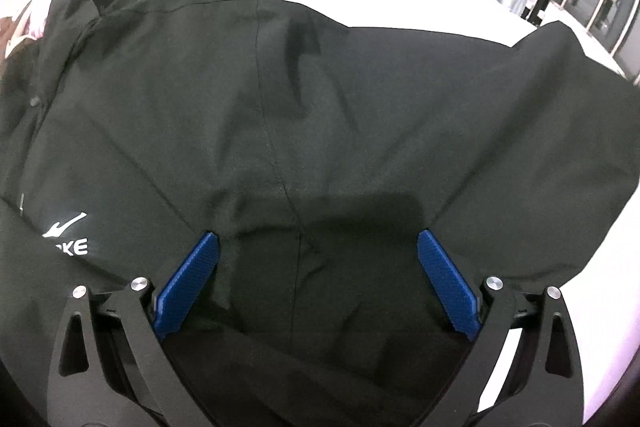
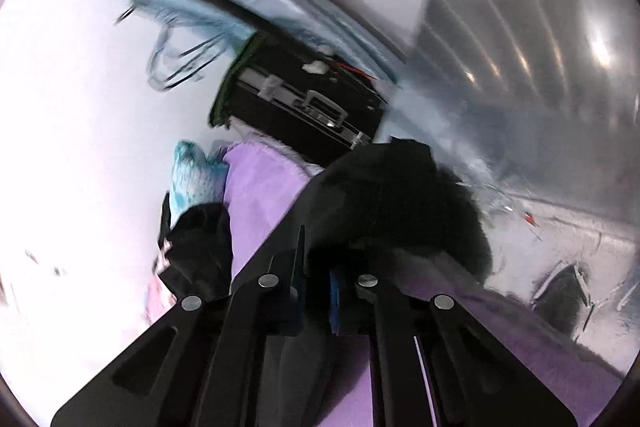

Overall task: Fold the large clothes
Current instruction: 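Close the right gripper on the sleeve cuff, then lift the sleeve with the right gripper and lay it across the jacket body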

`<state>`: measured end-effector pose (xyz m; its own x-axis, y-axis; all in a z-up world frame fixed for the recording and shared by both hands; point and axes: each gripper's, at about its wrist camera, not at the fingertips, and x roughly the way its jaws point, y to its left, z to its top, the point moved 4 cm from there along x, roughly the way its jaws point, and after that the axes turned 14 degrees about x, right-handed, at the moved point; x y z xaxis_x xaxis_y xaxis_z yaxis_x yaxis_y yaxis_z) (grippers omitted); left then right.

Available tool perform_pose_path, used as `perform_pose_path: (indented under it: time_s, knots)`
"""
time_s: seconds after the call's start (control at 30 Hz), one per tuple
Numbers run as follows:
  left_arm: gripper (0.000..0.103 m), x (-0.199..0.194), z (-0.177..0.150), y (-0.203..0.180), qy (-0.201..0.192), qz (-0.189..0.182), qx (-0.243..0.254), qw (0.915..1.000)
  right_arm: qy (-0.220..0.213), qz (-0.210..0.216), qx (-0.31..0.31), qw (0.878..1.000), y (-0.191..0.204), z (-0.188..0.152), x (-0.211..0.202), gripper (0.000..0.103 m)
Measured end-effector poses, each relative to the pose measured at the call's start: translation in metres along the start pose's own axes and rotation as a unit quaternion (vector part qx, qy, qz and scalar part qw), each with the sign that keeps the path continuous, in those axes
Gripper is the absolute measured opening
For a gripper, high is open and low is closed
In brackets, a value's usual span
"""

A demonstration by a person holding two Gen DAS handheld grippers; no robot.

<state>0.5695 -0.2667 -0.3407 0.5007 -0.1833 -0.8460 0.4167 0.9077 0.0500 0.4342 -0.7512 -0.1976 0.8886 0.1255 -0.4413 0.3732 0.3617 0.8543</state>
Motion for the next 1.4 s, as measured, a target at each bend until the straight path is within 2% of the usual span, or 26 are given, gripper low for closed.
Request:
perform_pose_path:
  time_s: [0.1,0.33,0.43,0.63,0.73,0.93,1.23,1.4]
  knots:
    - [0.096,-0.001,0.000,0.003,0.001,-0.006,-0.004,1.0000,-0.003,0.002,-0.054,0.999,0.034,-0.015,-0.006,0.007]
    - [0.095,-0.019,0.004,0.008,0.000,-0.020,-0.023,0.9995,0.007,0.034,-0.127,0.991,0.102,-0.053,-0.020,0.007]
    - [0.095,-0.034,0.007,0.010,-0.010,-0.014,-0.017,0.9997,0.014,0.056,-0.145,0.988,0.126,-0.070,-0.027,0.007]
    - [0.095,-0.068,0.008,0.018,-0.033,-0.027,-0.020,0.9989,0.025,0.081,-0.175,0.981,0.169,-0.107,-0.041,0.007]
    - [0.095,-0.087,0.001,0.027,-0.042,-0.030,-0.019,0.9985,0.051,0.100,-0.182,0.977,0.194,-0.140,-0.041,0.007]
    - [0.095,-0.114,-0.031,0.068,-0.049,-0.007,-0.028,0.9984,0.099,0.119,-0.252,0.955,0.247,-0.230,-0.038,0.007]
    - [0.095,-0.158,-0.084,0.147,-0.053,0.026,-0.071,0.9957,0.177,0.151,-0.355,0.905,0.304,-0.366,-0.037,0.007]
    - [0.095,-0.173,-0.107,0.180,-0.053,0.038,-0.090,0.9938,0.187,0.146,-0.382,0.893,0.312,-0.405,-0.037,0.007]
